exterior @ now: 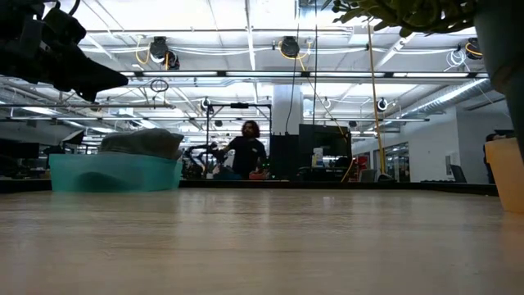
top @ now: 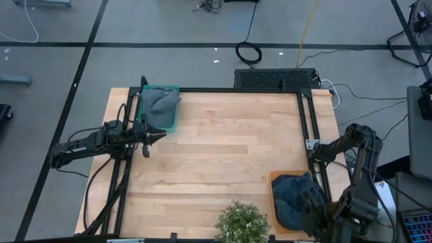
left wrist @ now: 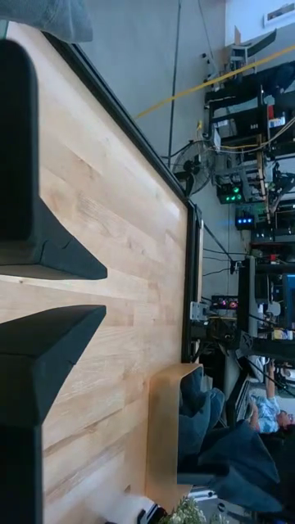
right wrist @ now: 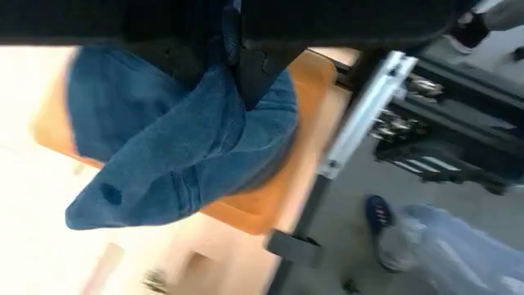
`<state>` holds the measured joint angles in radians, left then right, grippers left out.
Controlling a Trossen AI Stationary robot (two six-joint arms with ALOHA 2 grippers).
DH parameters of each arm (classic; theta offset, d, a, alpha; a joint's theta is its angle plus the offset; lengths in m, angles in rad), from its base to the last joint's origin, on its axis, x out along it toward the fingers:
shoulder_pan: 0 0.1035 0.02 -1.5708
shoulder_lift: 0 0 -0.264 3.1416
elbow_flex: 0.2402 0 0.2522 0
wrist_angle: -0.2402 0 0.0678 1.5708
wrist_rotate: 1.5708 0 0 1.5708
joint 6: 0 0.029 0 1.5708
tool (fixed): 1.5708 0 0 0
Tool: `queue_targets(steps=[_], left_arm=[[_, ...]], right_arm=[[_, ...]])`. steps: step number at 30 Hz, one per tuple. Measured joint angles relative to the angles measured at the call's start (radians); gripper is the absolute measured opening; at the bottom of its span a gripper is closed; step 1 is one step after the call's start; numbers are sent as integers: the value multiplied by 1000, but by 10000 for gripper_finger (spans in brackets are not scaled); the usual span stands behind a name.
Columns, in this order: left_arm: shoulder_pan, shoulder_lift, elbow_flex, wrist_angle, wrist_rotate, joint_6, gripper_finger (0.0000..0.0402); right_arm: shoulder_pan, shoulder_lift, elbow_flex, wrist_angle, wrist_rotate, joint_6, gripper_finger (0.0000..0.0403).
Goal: Pick & Place hat
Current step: Put the blue cap into the orange bin
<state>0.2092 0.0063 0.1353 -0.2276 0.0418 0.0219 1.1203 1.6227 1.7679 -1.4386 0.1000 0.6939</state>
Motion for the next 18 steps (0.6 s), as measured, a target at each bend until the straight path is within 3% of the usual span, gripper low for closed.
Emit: queue_targets(steps=[5, 12, 18], left_arm=[[0, 0, 0, 0, 0, 0, 67], [0, 0, 0, 0, 0, 0, 67], [0, 0, 0, 0, 0, 0, 67]], right_arm=[[25, 5, 0, 65, -34, 48, 5], [26, 5, 0, 49, 36, 50, 8], [25, 5, 0, 42, 33, 66, 5]])
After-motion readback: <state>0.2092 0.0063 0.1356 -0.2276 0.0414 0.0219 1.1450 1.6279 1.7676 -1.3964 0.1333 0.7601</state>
